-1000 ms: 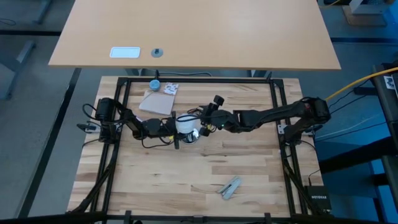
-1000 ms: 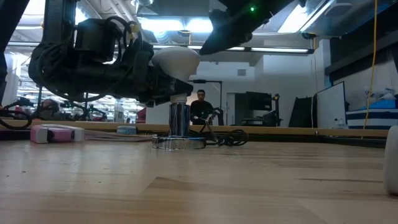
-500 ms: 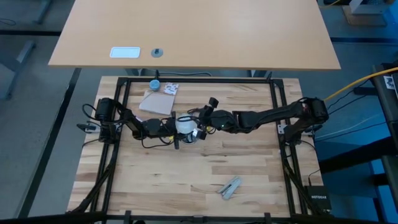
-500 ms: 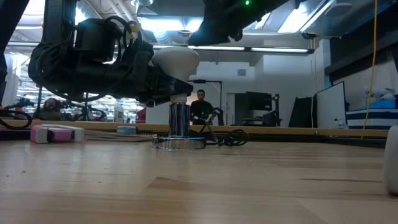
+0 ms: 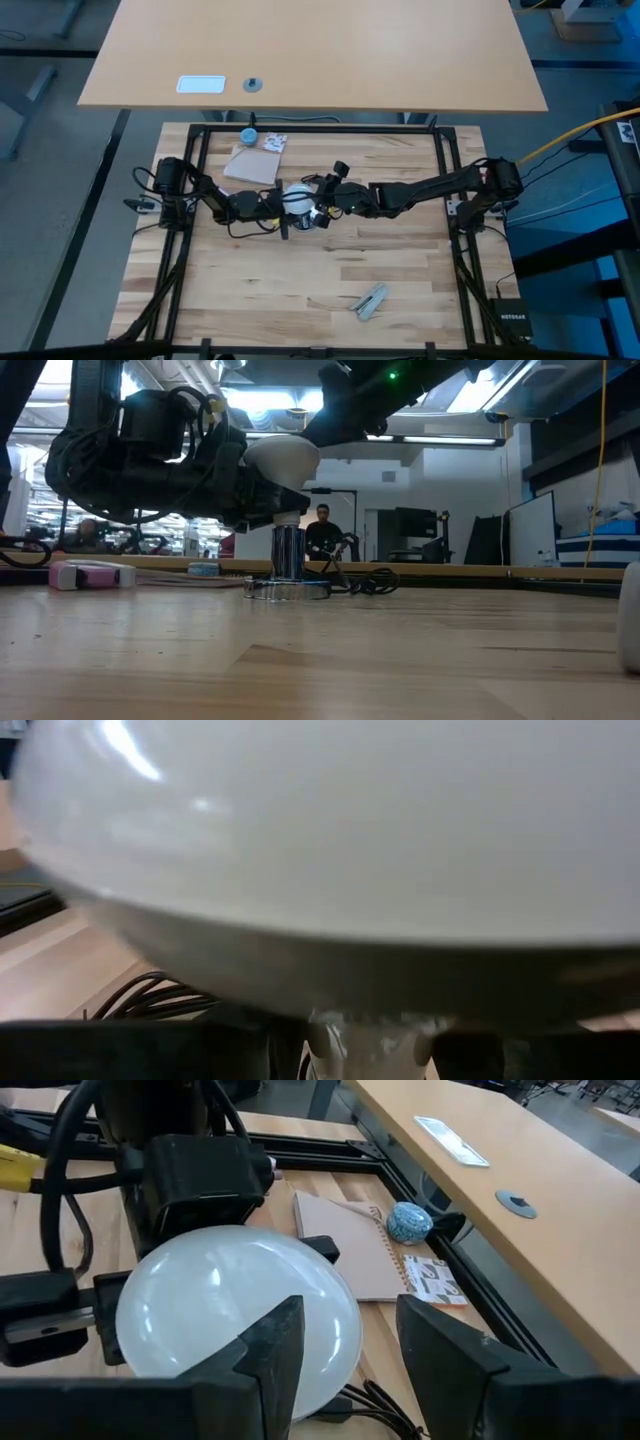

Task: Screw lightbulb
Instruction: Insert the light bulb into the lamp

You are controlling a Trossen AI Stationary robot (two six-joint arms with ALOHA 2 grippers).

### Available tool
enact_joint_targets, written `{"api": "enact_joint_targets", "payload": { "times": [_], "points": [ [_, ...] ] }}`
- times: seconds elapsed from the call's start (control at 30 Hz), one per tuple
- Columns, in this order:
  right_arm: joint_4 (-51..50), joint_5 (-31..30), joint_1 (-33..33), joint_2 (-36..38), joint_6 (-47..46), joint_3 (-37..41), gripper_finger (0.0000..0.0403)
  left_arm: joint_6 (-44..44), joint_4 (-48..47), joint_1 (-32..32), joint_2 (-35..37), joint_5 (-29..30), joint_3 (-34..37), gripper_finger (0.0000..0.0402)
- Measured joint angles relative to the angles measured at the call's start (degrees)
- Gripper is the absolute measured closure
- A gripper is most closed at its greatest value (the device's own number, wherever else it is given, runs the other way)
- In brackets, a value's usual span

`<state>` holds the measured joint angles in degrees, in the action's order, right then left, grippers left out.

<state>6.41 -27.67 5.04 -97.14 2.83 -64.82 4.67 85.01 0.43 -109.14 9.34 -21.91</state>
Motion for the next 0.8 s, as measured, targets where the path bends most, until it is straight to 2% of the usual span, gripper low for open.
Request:
{"api": "enact_joint_targets", "payload": {
  "times": [0.8],
  "points": [
    [0.19, -0.32, 0.30, -0.14, 0.24, 0.11, 0.0236, -0.79, -0.89, -0.02, 1.20, 0.20, -0.37, 0.0245]
  ]
}}
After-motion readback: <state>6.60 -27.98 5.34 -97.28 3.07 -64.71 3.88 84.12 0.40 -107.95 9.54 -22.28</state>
